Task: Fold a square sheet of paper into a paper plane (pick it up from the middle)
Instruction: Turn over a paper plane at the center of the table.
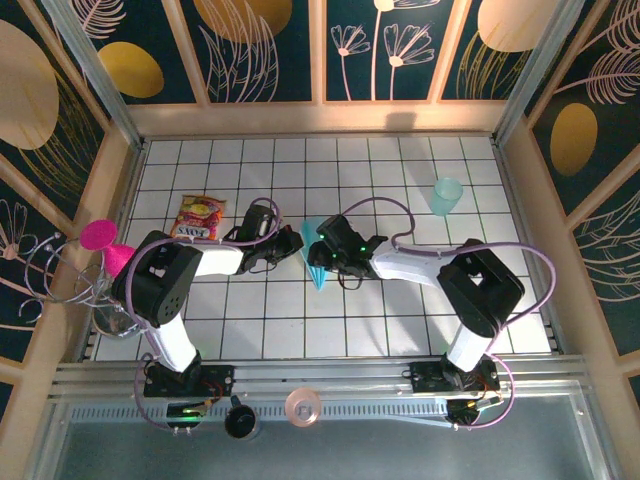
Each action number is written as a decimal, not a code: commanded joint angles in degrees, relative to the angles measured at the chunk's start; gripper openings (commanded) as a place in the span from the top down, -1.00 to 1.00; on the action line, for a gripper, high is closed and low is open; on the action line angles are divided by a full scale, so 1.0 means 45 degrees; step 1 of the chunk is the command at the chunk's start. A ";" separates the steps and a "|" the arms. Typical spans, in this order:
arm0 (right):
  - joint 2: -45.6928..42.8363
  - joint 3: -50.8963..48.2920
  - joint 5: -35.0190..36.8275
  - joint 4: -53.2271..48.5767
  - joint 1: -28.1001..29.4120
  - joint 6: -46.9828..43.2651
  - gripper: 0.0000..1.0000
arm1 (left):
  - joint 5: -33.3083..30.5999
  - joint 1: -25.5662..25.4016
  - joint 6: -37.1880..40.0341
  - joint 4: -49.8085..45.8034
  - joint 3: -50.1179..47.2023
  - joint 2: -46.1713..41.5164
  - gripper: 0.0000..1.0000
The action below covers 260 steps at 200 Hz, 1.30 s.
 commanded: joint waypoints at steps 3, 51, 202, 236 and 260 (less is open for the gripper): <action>0.0538 0.0600 -0.0292 0.0216 0.0304 -0.0670 -0.14 | 0.0313 -0.0045 -0.0100 0.0212 0.0068 -0.0155 1.00; 0.1225 0.1199 0.0152 -0.0524 0.0375 -0.0780 -0.13 | 0.0520 -0.0045 -0.0176 0.0301 0.0030 -0.0231 1.00; 0.1919 0.1864 0.1227 -0.1407 0.0368 -0.0398 0.40 | 0.0608 -0.0045 -0.0160 0.0310 -0.0018 -0.0253 0.92; 0.2153 0.2093 0.1361 -0.1592 0.0368 -0.0363 0.39 | 0.0533 -0.0038 -0.0104 0.0235 -0.0009 -0.0320 0.78; 0.2207 0.2207 0.1589 -0.1872 0.0354 -0.0305 0.42 | 0.0241 0.0041 0.0081 -0.0110 0.0043 -0.0490 0.59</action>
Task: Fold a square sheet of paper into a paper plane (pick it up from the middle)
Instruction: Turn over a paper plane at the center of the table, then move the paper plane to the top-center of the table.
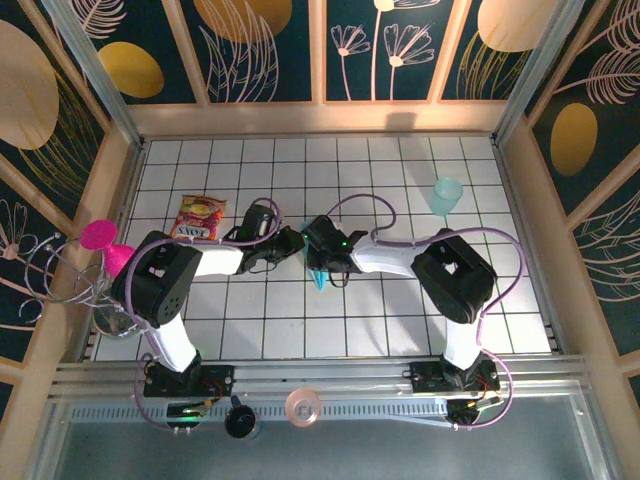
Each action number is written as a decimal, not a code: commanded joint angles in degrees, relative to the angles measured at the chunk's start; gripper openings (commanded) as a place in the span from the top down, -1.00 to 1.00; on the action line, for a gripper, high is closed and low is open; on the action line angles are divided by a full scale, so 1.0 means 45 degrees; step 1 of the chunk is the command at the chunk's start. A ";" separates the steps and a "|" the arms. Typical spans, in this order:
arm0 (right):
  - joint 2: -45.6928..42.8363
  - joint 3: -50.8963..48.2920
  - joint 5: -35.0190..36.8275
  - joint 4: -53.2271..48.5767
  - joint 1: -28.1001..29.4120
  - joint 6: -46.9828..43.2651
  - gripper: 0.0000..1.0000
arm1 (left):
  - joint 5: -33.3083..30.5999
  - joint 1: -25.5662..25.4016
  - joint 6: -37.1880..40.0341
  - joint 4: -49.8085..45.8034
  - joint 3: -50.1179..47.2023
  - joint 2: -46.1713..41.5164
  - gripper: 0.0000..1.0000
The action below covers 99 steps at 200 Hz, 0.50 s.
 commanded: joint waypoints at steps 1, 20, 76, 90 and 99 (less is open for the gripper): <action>0.0211 0.0373 0.0668 -0.0723 0.0050 0.0327 0.43 | -0.0125 0.0047 0.0079 -0.0115 0.0046 -0.0443 0.57; 0.0195 0.0408 0.0881 -0.1002 0.0038 0.0362 0.52 | -0.0484 0.0278 0.0234 -0.0364 -0.0093 -0.0699 0.42; 0.0065 0.0624 0.1607 -0.1650 -0.0047 0.0318 0.78 | -0.1642 0.1112 0.0888 -0.1267 -0.0585 -0.1841 -0.13; 0.0038 0.0697 0.1823 -0.1874 -0.0158 0.0272 0.87 | -0.2197 0.1241 0.1176 -0.1610 -0.0692 -0.2177 -0.34; -0.0022 0.0719 0.1977 -0.1983 -0.0260 0.0187 0.91 | -0.2624 0.1303 0.1372 -0.1903 -0.0740 -0.2383 -0.46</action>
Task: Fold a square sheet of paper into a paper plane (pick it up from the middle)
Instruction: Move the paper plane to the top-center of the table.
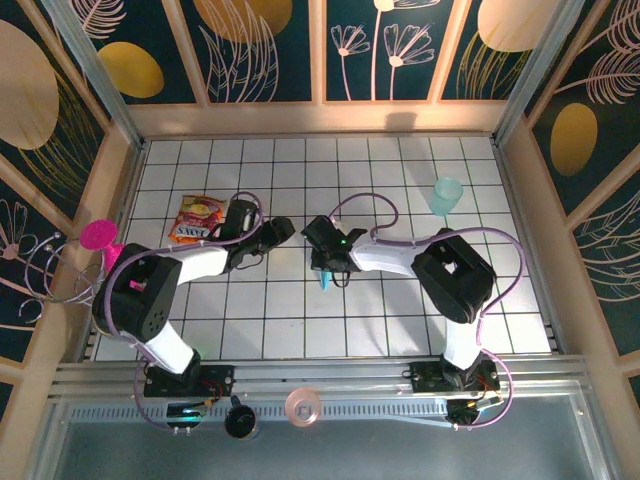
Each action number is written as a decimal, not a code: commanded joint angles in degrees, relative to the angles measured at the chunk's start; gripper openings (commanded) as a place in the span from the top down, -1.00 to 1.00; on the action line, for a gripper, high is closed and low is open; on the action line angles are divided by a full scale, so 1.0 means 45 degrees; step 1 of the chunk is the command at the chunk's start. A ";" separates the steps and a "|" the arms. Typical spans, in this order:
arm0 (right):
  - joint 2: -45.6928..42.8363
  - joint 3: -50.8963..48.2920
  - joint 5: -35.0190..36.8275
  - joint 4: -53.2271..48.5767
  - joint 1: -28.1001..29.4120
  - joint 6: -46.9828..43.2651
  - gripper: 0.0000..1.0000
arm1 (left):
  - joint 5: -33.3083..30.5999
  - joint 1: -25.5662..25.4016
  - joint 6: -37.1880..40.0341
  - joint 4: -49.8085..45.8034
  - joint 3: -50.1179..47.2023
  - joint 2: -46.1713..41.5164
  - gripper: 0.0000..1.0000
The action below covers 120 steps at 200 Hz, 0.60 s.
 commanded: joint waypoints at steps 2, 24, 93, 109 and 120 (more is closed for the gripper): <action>-0.0052 0.0429 0.0940 -0.0773 -0.0259 -0.0098 0.91 | -0.1264 0.0215 0.0704 -0.1028 -0.0234 -0.0683 -0.49; -0.0352 0.0459 0.1242 -0.0790 -0.0789 -0.0585 0.97 | -0.2186 0.0301 0.1241 -0.1690 -0.0242 -0.1204 -0.71; 0.0467 0.1836 -0.1380 0.0837 -0.3781 -0.5317 0.97 | -0.3246 0.0381 0.1984 -0.2244 -0.0271 -0.2122 -0.98; 0.1273 0.2880 -0.1364 0.0277 -0.4097 -0.6051 0.97 | -0.3182 0.0380 0.1991 -0.2254 -0.0237 -0.2099 -0.98; 0.1724 0.3464 -0.1264 0.0049 -0.4180 -0.6379 0.96 | -0.3142 0.0381 0.1999 -0.2287 -0.0212 -0.2073 -0.98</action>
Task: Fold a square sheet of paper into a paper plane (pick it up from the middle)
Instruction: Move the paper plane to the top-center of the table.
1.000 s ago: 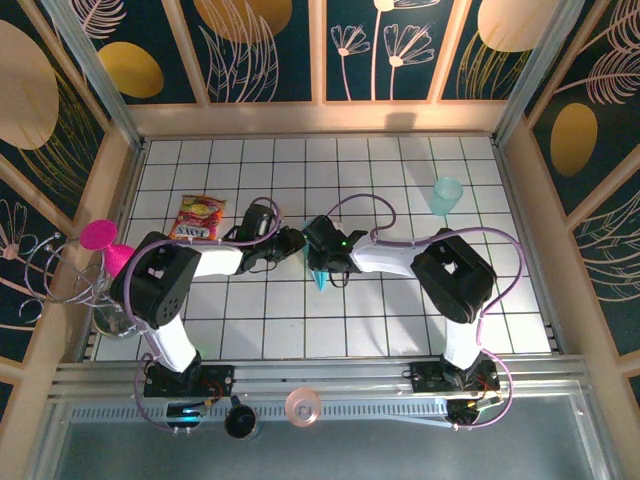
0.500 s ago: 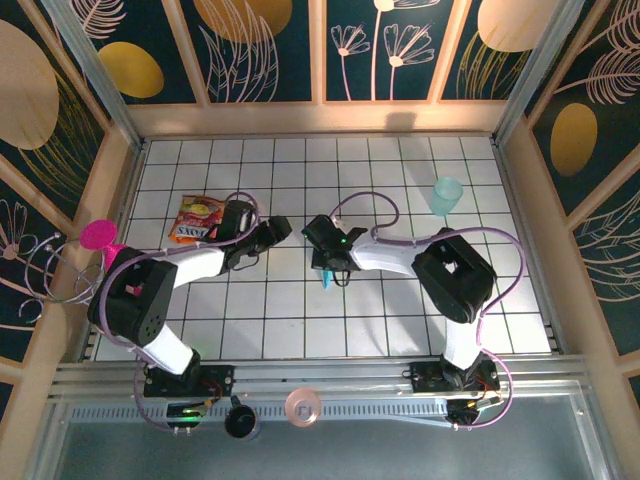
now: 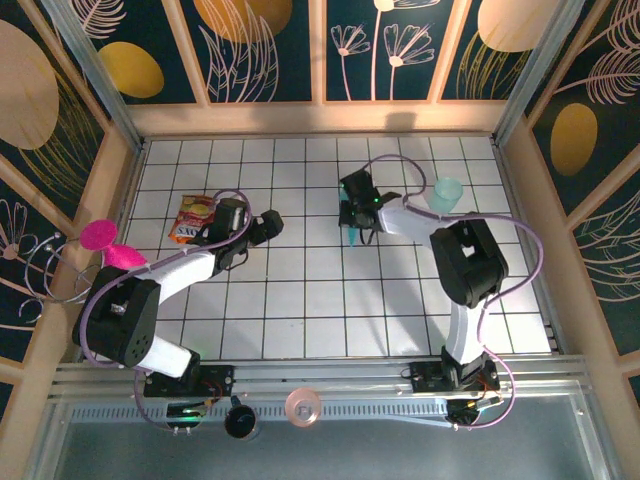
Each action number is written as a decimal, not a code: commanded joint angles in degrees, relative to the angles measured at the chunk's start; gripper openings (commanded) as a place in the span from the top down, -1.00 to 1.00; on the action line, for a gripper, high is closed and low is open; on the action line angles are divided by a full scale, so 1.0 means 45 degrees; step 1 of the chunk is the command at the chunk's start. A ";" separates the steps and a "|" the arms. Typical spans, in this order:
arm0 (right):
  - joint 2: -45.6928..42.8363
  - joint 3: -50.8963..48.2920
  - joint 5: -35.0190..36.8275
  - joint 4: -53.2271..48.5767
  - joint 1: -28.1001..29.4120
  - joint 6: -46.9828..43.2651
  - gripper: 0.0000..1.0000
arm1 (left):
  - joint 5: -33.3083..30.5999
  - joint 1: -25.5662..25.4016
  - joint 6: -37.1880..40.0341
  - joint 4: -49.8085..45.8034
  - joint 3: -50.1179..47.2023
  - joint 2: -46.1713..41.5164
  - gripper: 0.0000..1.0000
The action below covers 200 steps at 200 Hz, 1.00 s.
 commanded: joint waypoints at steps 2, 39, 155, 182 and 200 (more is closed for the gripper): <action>0.1129 0.1274 -0.0384 -0.0341 -0.0097 -0.1832 0.96 | -0.0189 0.0079 0.0317 -0.0425 -0.0091 -0.0165 -0.98; 0.2222 0.2652 -0.0468 -0.1163 -0.0637 -0.2414 0.95 | -0.0037 0.0079 0.0262 -0.0418 -0.0003 -0.0034 -0.98; 0.3036 0.3084 -0.0525 -0.1637 -0.0894 -0.2146 0.47 | 0.0572 0.0079 0.0072 -0.0171 0.0066 0.0430 -0.97; 0.3230 0.3069 -0.0419 -0.1666 -0.0897 -0.1992 0.43 | 0.0567 0.0079 0.0064 -0.0165 0.0065 0.0479 -0.98; 0.3364 0.2991 -0.0312 -0.1647 -0.0897 -0.1895 0.40 | 0.0605 0.0079 0.0064 -0.0164 0.0065 0.0548 -0.98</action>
